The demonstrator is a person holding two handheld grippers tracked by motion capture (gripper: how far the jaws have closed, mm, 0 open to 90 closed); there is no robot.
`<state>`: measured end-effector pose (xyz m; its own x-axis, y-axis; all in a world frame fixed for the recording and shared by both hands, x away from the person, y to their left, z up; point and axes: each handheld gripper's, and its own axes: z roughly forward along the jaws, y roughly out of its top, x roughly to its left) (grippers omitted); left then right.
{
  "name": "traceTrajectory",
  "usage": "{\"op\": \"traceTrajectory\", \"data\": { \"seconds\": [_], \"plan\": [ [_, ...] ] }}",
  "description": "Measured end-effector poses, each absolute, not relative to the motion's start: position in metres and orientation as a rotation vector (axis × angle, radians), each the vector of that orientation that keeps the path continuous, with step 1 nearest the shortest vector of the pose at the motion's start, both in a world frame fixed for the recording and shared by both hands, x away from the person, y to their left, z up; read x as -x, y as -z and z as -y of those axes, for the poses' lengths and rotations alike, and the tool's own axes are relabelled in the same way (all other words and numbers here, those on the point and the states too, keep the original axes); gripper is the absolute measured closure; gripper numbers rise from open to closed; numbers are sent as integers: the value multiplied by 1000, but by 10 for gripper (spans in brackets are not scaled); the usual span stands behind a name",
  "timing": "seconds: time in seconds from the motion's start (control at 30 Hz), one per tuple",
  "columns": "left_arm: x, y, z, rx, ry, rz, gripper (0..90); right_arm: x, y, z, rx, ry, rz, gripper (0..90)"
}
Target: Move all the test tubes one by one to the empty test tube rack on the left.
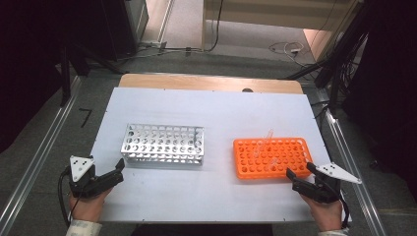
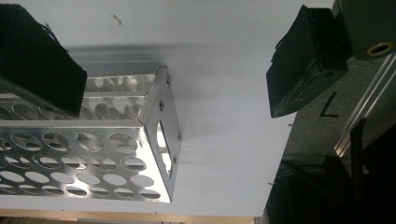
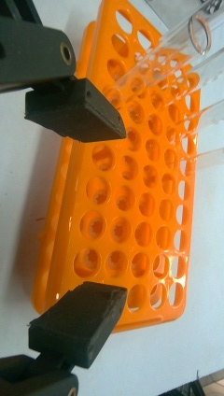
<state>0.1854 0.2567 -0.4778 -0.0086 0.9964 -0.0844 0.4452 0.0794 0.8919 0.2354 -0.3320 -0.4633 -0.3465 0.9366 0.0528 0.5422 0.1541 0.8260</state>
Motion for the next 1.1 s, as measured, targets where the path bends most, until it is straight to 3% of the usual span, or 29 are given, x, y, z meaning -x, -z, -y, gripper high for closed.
{"op": "traceTrajectory", "data": {
  "seconds": [0.53,1.1],
  "plan": [
    [-186,478,-256,-1481,-890,-1571,49,-234,465,319,-1353,-1121,-2039,202],
    [-186,479,-254,-1489,-892,-1570,49,-242,468,290,-1252,-1185,-2125,337]
  ]
}}
